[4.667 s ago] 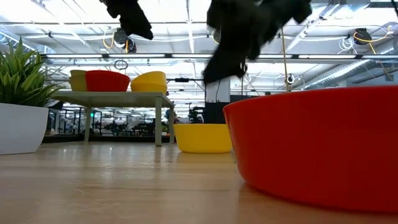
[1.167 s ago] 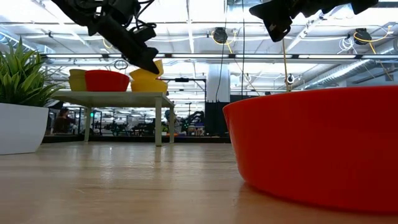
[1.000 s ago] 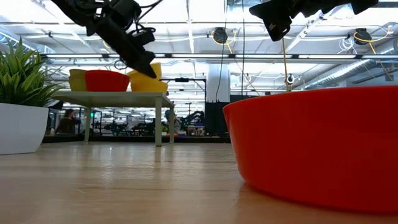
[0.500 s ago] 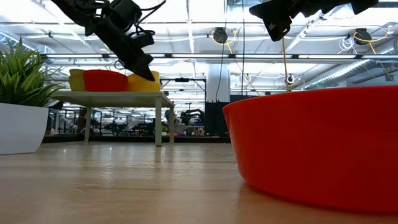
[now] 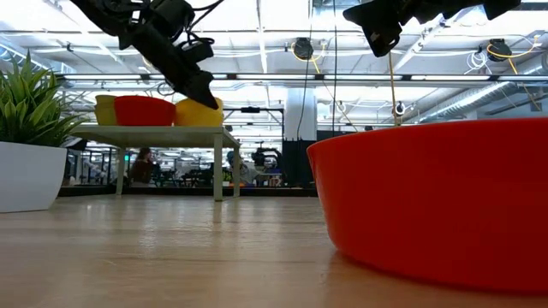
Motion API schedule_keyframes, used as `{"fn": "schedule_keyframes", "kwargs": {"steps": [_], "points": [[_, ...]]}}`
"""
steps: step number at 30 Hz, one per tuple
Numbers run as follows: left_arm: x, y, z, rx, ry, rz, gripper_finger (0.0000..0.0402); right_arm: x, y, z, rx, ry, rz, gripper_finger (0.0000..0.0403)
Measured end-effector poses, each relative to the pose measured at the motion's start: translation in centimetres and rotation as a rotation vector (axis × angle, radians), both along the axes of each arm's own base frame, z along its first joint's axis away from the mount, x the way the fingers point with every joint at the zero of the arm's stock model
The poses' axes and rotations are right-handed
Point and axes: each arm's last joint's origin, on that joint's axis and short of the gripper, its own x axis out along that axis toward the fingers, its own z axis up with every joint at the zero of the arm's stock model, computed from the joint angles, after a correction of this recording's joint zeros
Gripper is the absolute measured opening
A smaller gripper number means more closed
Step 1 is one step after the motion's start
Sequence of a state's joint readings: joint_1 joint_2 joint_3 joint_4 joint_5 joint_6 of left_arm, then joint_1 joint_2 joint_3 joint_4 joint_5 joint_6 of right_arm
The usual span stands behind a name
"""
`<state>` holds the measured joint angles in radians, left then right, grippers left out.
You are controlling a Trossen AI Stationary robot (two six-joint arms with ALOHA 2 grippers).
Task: Pick & Place Mini bowls
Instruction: Stack the yellow bowl on the yellow bowls on the shelf
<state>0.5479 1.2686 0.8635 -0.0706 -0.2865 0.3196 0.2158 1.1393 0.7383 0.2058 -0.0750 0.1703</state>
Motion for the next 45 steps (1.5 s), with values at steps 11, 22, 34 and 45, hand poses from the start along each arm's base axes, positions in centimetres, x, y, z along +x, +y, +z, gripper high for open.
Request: {"fn": "schedule_keyframes", "kwargs": {"steps": [11,22,34,45], "points": [[-0.1,-0.2,1.5,0.072,-0.085,-0.01,0.0214,0.0,0.0,0.0,0.0,0.0,0.0,0.0171],[0.4,-4.0,2.8,-0.239,-0.329,-0.254,0.0214,0.3,0.3,1.2,0.029,-0.132,0.005,0.0171],[2.1,-10.2,2.2,-0.547,-0.305,-0.583,0.0214,1.6,3.6,-1.7,0.066,0.059,-0.004,0.0171],[2.6,-15.1,2.2,-0.57,-0.258,-0.741,0.0214,2.2,7.3,-5.3,0.409,0.554,-0.124,0.0171]]}}
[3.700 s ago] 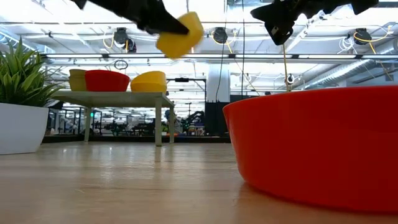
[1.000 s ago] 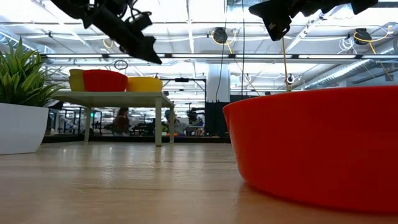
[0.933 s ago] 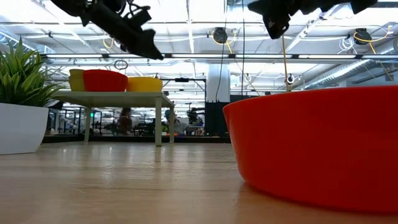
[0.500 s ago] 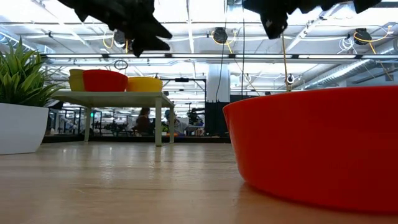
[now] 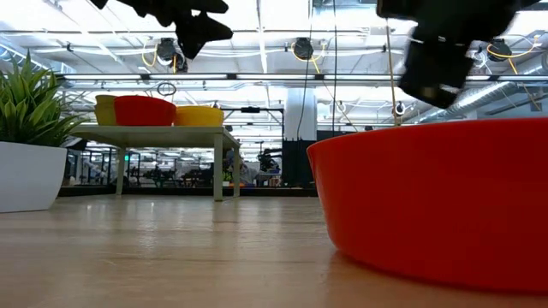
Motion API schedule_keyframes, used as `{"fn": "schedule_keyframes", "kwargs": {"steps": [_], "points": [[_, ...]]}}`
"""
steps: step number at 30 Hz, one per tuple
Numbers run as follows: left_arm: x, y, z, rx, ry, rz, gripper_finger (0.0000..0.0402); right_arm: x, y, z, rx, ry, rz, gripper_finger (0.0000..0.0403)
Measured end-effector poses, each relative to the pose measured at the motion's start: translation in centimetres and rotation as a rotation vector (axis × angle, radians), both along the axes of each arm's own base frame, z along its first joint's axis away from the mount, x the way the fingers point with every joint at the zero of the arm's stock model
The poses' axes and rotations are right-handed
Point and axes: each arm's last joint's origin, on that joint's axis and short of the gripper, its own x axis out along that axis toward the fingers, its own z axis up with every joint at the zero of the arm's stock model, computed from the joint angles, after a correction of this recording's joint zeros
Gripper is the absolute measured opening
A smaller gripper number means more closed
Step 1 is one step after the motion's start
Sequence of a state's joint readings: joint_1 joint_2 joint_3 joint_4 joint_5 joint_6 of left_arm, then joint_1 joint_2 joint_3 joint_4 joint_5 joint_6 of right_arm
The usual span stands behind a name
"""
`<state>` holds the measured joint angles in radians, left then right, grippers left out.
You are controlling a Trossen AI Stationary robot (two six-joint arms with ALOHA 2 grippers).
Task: Pick & Place Mini bowls
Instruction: Stack the yellow bowl on the yellow bowls on the shelf
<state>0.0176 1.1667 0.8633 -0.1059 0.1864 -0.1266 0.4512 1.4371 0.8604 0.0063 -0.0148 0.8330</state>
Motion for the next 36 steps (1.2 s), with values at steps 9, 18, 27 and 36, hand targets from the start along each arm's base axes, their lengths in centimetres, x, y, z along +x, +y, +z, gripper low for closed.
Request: {"fn": "schedule_keyframes", "kwargs": {"steps": [9,18,27,36], "points": [[-0.2,-2.1,-0.2,-0.003,0.033,-0.015,0.0214,0.6,3.8,0.5,0.297,0.142,-0.023,0.0171],[-0.4,-3.6,-0.4,0.004,0.047,-0.032,0.0214,3.1,5.5,7.7,-0.211,-0.695,0.303,0.0171],[-0.6,-4.9,-0.4,-0.013,0.052,-0.075,0.0214,3.1,5.1,8.9,-0.727,-1.119,0.399,0.0171],[-0.8,-5.5,-0.5,-0.001,0.065,-0.101,0.0214,3.2,3.0,7.6,-0.915,-0.404,-0.052,0.0171]]}}
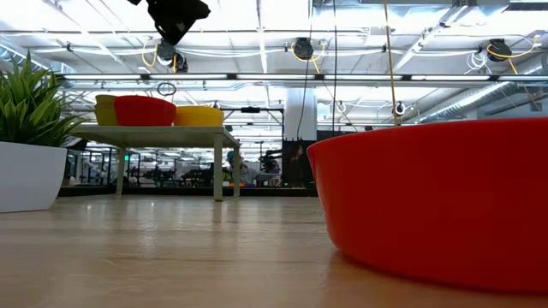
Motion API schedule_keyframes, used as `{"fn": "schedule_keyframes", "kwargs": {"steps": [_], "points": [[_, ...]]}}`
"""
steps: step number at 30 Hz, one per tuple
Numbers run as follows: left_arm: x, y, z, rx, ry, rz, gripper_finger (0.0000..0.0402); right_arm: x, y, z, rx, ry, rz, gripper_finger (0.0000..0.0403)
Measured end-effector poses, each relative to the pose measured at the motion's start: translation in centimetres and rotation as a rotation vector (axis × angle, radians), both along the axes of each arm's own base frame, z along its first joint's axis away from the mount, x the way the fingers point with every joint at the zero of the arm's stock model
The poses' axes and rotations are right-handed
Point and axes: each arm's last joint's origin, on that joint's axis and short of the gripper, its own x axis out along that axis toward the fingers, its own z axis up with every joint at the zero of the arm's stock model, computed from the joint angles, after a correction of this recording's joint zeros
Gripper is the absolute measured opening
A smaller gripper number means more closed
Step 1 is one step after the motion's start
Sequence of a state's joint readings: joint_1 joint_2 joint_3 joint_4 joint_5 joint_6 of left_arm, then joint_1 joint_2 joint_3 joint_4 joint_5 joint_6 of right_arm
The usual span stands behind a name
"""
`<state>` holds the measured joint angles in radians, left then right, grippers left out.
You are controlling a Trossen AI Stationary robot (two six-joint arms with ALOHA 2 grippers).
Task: Pick & Place Mini bowls
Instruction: Stack the yellow bowl on the yellow bowls on the shelf
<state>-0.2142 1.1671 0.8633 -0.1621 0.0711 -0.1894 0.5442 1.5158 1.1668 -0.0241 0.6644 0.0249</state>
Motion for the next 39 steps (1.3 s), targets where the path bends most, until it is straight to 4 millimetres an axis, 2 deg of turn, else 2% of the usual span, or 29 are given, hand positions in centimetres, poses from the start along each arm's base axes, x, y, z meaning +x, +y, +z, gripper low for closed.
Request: {"fn": "schedule_keyframes", "kwargs": {"steps": [3,8,13,16,22,31,39], "points": [[0.0,0.1,0.0,0.01,0.004,0.026,0.0214,-0.9,-0.5,-0.5,0.19,0.168,-0.133,0.0171],[-0.1,0.2,-0.2,0.03,0.021,0.064,0.0214,-2.5,-0.6,-1.7,0.684,0.448,-0.302,0.0171],[-0.1,0.3,-0.3,0.036,0.023,0.076,0.0214,-4.0,0.7,-3.3,1.046,0.715,-0.409,0.0171],[-0.1,0.3,-0.3,0.025,0.025,0.082,0.0214,-5.0,1.6,-4.0,1.169,0.878,-0.452,0.0171],[-0.1,0.3,-0.4,0.026,0.039,0.083,0.0214,-6.8,2.4,-5.5,1.258,0.981,-0.667,0.0171],[-0.4,0.3,-0.8,0.035,0.09,0.085,0.0214,-9.6,1.9,-9.5,1.227,1.028,-0.958,0.0171],[-0.4,0.2,-0.8,0.025,0.097,0.087,0.0214,-11.0,1.3,-12.1,1.209,1.051,-1.022,0.0171]]}}
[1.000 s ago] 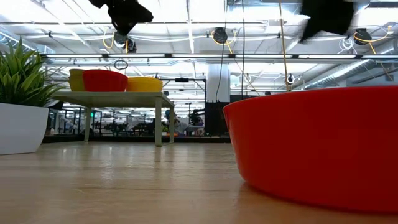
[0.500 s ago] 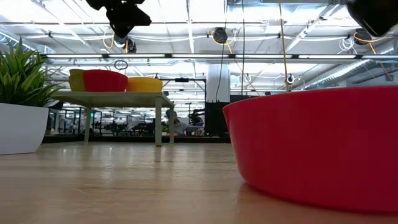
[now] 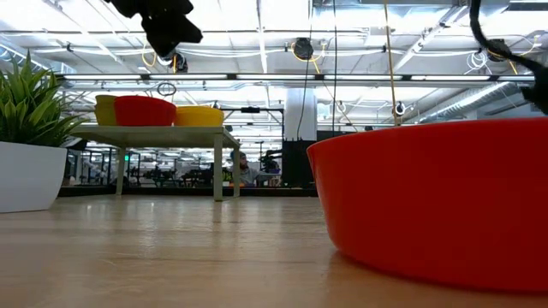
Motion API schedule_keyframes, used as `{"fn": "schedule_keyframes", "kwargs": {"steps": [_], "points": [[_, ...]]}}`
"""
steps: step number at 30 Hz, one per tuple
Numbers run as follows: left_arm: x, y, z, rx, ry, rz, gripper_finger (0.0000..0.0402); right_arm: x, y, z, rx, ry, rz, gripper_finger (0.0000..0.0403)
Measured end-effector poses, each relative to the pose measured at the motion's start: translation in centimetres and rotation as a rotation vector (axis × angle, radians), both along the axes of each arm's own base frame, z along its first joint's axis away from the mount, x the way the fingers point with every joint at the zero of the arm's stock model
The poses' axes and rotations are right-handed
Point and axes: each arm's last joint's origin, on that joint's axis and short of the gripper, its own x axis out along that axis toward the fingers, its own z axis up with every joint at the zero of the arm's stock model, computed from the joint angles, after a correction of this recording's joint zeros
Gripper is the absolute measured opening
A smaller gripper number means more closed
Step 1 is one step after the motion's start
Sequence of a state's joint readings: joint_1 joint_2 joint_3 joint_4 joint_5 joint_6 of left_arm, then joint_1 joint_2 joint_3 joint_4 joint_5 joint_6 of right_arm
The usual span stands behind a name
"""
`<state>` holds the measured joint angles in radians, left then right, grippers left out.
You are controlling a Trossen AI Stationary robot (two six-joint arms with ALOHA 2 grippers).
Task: Pick & Place Mini bowls
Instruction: Stack the yellow bowl on the yellow bowls on the shelf
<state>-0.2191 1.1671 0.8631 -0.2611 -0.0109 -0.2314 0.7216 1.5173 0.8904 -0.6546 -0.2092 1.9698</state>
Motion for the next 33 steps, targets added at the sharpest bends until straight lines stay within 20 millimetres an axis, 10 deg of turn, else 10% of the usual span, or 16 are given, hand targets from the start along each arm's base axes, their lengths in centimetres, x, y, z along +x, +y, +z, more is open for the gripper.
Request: {"fn": "schedule_keyframes", "kwargs": {"steps": [11,20,33], "points": [[-0.1,-0.3,0.0,0.001,0.0,-0.011,0.0214,-0.8,-1.1,-1.6,-0.108,-0.076,0.242,0.0109],[0.0,-0.1,0.0,0.057,-0.015,0.03,0.0214,2.9,-2.1,-0.9,-0.197,-0.445,0.421,0.0008],[0.0,0.0,0.0,0.074,-0.019,0.044,0.0214,9.4,-10.6,0.6,-0.461,-0.768,0.469,0.0014]]}}
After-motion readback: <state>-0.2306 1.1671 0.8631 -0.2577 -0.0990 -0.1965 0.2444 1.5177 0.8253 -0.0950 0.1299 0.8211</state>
